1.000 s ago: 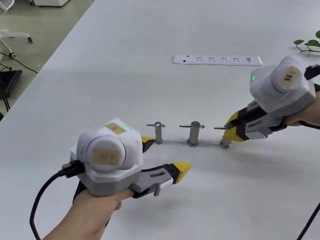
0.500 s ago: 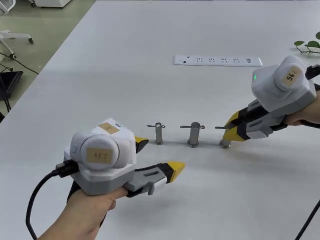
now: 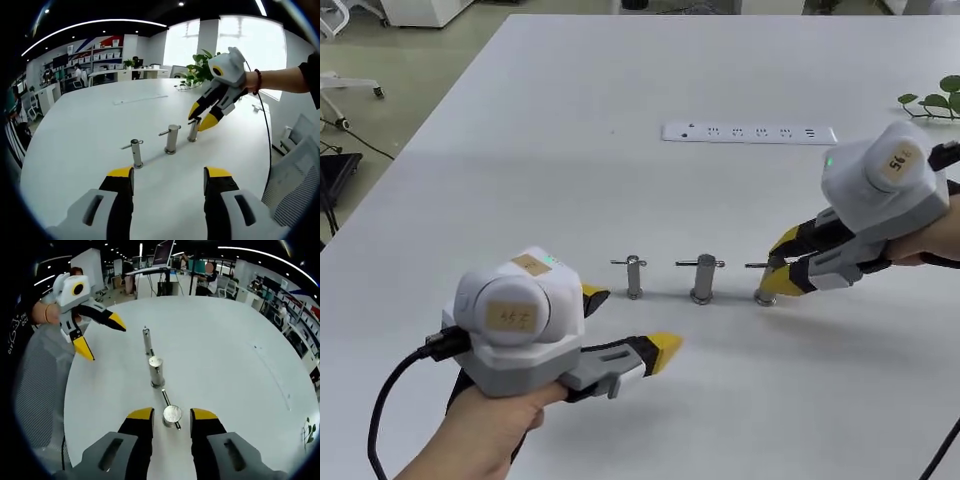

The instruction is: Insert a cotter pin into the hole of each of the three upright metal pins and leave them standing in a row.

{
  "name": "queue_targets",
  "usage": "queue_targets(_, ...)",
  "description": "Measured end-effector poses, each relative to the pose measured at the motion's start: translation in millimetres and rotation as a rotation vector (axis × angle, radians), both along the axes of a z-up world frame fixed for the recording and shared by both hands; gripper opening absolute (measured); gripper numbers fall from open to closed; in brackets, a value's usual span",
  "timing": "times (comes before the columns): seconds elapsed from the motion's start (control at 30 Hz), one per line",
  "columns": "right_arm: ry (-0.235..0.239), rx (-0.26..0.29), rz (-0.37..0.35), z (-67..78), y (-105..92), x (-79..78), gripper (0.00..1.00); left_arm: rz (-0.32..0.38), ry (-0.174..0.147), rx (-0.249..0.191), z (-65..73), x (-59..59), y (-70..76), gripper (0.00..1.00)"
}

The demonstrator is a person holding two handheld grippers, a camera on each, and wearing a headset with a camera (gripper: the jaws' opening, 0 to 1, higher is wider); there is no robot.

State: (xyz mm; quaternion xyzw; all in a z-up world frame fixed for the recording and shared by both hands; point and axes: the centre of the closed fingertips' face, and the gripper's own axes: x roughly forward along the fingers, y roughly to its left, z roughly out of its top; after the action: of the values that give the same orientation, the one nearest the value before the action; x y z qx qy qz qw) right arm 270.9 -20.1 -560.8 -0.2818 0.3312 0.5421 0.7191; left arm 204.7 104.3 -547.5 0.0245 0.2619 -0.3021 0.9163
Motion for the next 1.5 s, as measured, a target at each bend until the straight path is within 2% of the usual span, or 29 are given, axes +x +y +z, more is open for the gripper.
queue_targets(0.17, 0.018, 0.034, -0.086, 10.9, -3.0, -4.1, 0.32, 0.006, -0.006, 0.006, 2.9, 1.4, 3.2, 0.56)
queue_targets(0.43, 0.001, 0.095, -0.152, 29.8, -3.3, -14.5, 0.37, 0.015, -0.025, 0.008, 12.1, 5.1, 9.4, 0.60)
queue_targets(0.63, 0.020, 0.142, -0.251, 40.9, -3.2, -26.2, 0.49, 0.025, -0.035, 0.012, 18.2, 6.4, 15.3, 0.65)
queue_targets(0.73, -0.004, 0.169, -0.269, 45.3, -1.1, -35.4, 0.56, 0.028, -0.034, 0.019, 18.9, 5.7, 18.6, 0.66)
queue_targets(0.93, -0.007, 0.238, -0.385, 45.8, -0.4, -40.4, 0.61, 0.048, -0.031, 0.015, 20.4, 5.5, 25.4, 0.71)
queue_targets(1.0, -0.007, 0.250, -0.403, 45.4, 0.7, -43.0, 0.64, 0.054, -0.035, 0.013, 22.2, 5.9, 27.1, 0.73)
queue_targets(1.07, -0.007, 0.278, -0.422, 47.0, 3.3, -44.9, 0.62, 0.084, -0.056, 0.006, 26.5, 9.0, 32.0, 0.73)
queue_targets(1.13, -0.031, 0.299, -0.455, 49.6, 4.4, -44.6, 0.61, 0.098, -0.082, 0.003, 33.1, 10.8, 35.2, 0.73)
queue_targets(1.23, -0.050, 0.333, -0.499, 52.0, 7.4, -47.6, 0.61, 0.112, -0.086, 0.002, 36.0, 11.7, 38.9, 0.73)
queue_targets(1.43, -0.059, 0.360, -0.552, 46.1, 6.1, -52.2, 0.63, 0.126, -0.096, -0.003, 39.4, 10.5, 42.1, 0.77)
queue_targets(1.5, -0.053, 0.371, -0.582, 42.2, 3.5, -53.2, 0.64, 0.133, -0.090, -0.007, 38.1, 9.1, 42.9, 0.79)
